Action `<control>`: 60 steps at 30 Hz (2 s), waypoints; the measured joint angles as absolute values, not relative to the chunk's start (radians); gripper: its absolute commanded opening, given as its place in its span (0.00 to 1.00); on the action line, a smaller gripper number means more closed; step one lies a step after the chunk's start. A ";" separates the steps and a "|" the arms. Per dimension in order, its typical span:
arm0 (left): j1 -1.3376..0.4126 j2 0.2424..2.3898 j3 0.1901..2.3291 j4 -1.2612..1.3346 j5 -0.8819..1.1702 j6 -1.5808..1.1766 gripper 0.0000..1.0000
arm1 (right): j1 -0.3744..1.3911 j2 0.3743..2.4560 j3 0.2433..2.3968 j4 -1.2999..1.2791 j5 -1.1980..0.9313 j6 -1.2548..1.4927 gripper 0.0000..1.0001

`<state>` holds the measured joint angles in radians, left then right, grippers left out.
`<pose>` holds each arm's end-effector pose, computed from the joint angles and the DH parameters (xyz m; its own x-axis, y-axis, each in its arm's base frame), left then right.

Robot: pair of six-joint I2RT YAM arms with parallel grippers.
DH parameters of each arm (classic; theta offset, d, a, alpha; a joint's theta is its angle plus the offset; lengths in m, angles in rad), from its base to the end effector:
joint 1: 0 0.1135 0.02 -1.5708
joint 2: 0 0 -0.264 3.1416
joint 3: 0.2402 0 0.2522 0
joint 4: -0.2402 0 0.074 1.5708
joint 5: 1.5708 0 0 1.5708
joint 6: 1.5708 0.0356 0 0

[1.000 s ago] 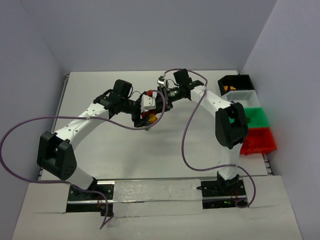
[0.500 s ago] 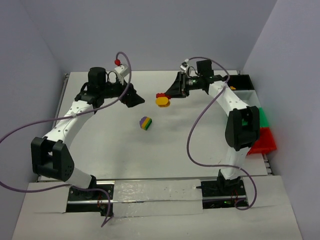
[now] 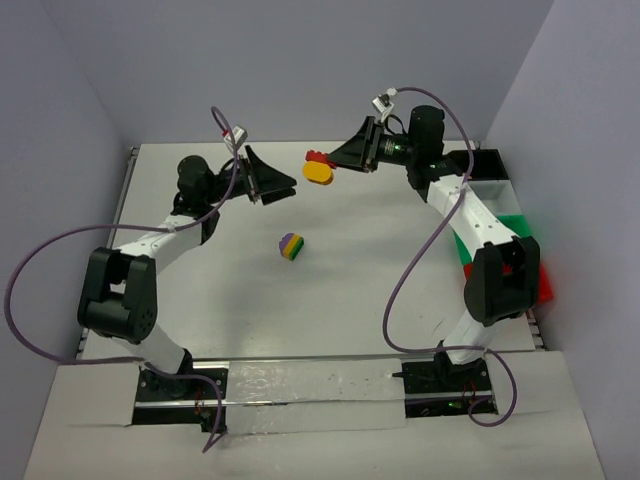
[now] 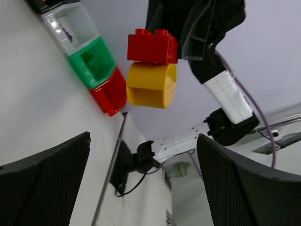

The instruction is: Sort the legos into containers by color

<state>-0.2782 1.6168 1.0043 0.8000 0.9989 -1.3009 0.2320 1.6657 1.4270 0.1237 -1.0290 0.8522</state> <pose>0.3367 -0.1273 0.3029 -0.8611 -0.2966 -0.4130 0.4242 0.0289 -0.9051 0.3715 0.1191 0.3661 -0.7863 0.2131 -0.5800 -0.5393 0.2214 0.8125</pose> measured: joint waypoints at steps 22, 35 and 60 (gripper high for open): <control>-0.289 1.687 0.994 1.218 0.965 -1.590 0.82 | 0.288 1.666 1.400 0.312 -1.037 1.016 0.00; -0.299 1.691 0.994 1.199 0.965 -1.590 0.57 | 0.329 1.667 1.400 0.218 -1.019 0.896 0.00; -0.354 1.704 0.883 1.047 0.979 -1.488 0.00 | 0.265 1.689 1.436 0.202 -0.955 0.914 0.00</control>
<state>-0.3543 1.7039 0.8834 1.0471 0.9791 -1.4882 0.2649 1.6894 1.4362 0.2022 -0.9554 0.9138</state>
